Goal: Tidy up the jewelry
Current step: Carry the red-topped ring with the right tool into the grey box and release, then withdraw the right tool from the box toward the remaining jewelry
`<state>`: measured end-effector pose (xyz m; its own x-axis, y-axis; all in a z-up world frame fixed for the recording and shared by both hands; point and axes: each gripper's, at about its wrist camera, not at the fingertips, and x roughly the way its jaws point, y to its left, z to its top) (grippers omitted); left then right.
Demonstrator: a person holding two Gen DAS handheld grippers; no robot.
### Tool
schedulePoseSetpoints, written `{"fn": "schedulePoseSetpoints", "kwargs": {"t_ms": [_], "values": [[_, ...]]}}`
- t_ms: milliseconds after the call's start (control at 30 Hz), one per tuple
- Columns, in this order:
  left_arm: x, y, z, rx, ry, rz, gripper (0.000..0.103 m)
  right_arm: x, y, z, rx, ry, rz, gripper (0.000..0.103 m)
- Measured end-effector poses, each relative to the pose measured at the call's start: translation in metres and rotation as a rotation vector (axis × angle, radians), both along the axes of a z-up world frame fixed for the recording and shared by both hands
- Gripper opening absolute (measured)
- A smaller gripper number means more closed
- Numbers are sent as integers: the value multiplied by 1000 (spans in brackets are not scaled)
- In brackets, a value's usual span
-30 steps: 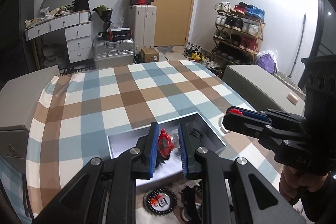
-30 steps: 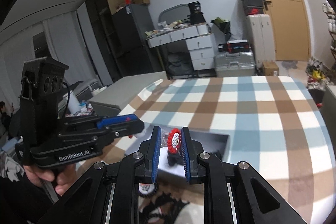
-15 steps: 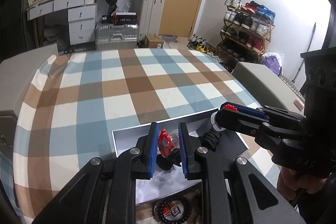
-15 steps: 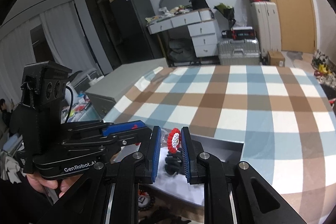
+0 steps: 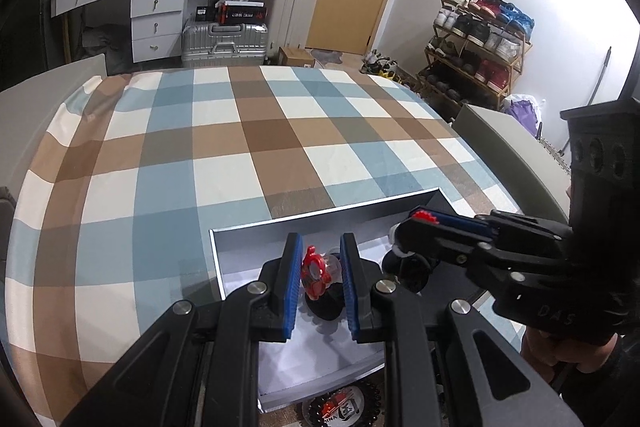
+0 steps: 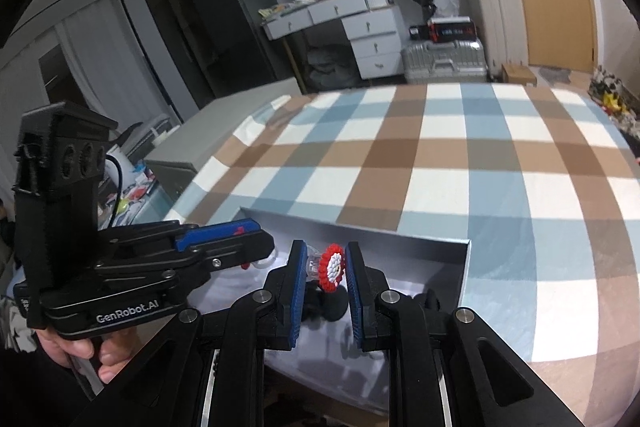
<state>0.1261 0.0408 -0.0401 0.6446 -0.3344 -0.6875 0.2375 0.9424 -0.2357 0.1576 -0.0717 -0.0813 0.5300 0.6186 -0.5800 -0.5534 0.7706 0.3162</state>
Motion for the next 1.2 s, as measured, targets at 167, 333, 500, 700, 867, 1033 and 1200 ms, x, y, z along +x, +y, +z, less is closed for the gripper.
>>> {"fn": "schedulePoseSetpoints", "kwargs": {"t_ms": [167, 333, 500, 700, 867, 1033, 1200], "values": [[0, 5, -2, -28, -10, 5, 14, 6, 1, -8, 5, 40, -9, 20], [-1, 5, 6, -28, -31, -10, 24, 1, -5, -1, 26, 22, -25, 36], [-9, 2, 15, -20, -71, -24, 55, -12, -12, 11, 51, -35, -45, 54], [-21, 3, 24, 16, -110, 13, 59, -26, -25, 24, 97, -53, -73, 77], [-32, 2, 27, 42, -127, 32, 63, -40, -33, 31, 103, -79, -100, 87], [-41, 3, 30, 55, -133, 54, 71, -54, -36, 37, 103, -109, -116, 93], [-50, 0, 29, 74, -124, 62, 83, -70, -38, 40, 110, -124, -100, 94]]}}
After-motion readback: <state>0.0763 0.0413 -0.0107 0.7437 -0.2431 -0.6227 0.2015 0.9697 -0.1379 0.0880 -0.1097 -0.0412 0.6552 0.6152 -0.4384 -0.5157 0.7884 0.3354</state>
